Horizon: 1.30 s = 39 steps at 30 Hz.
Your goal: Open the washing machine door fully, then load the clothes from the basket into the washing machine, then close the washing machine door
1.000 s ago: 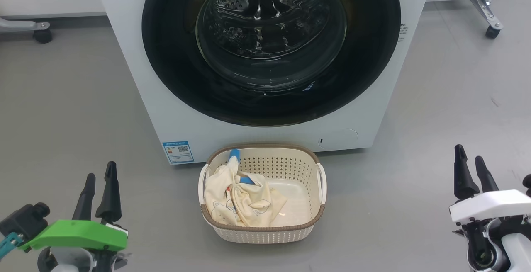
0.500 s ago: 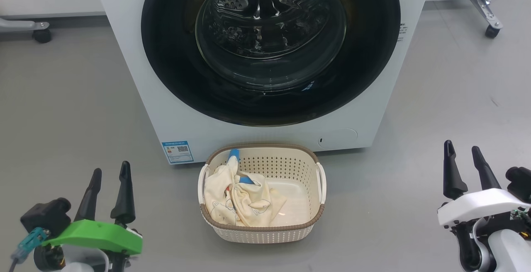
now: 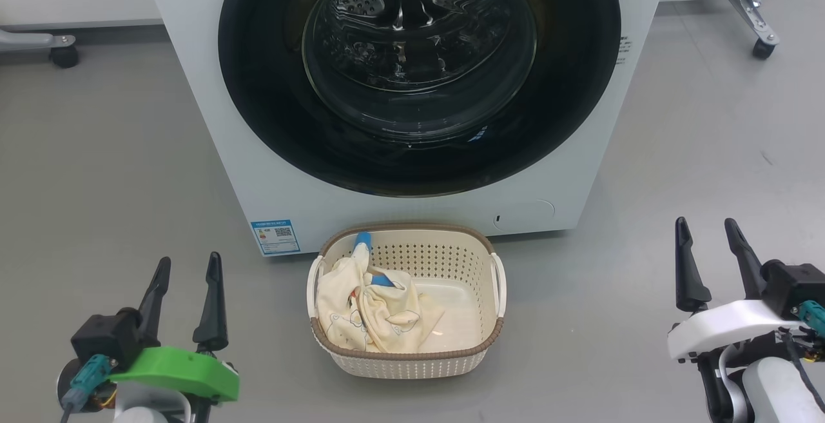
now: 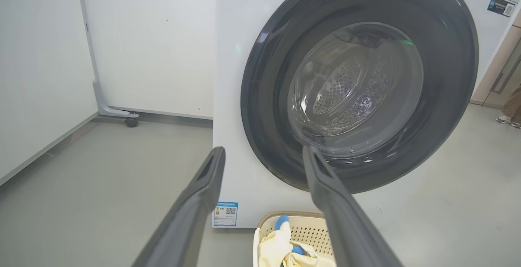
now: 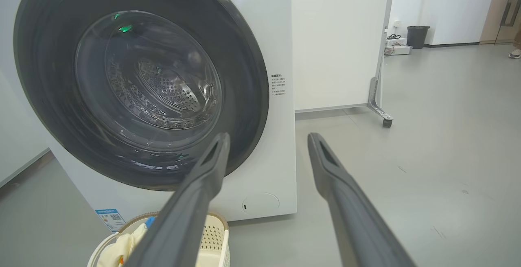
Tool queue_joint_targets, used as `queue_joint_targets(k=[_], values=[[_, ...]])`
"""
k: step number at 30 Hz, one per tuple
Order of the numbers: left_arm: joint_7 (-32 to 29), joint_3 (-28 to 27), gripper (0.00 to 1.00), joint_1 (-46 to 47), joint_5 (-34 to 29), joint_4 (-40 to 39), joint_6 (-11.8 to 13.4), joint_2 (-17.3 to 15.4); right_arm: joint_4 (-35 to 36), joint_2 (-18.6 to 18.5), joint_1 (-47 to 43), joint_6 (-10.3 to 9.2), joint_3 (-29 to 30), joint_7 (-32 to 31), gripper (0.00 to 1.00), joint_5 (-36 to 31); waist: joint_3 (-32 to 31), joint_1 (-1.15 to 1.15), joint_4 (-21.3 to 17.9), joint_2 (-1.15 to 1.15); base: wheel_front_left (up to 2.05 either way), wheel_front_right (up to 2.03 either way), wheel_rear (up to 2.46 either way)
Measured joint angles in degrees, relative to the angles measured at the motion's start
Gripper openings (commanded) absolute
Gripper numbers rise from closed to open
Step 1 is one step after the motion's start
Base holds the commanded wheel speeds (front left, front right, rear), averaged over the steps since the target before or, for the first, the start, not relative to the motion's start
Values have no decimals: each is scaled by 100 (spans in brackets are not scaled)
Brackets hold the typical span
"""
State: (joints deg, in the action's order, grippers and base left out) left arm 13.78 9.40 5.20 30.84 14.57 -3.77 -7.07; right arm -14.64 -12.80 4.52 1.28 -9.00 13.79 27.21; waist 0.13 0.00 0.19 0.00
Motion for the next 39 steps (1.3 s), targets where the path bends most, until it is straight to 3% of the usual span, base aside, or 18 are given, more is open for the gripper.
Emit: queue_joint_targets(k=[5, 39], values=[[49, -12, 100, 31, -230, 54, 0, 69, 0, 2, 1, -27, -29, 29, 100, -259, 0, 0, 2, 0, 0, 0, 0], [51, -168, 100, 74, -323, 379, -157, 229, -59, 199, 1, 63, 261, 64, 100, -376, -3, 0, 25, 0, 0, 0, 0]])
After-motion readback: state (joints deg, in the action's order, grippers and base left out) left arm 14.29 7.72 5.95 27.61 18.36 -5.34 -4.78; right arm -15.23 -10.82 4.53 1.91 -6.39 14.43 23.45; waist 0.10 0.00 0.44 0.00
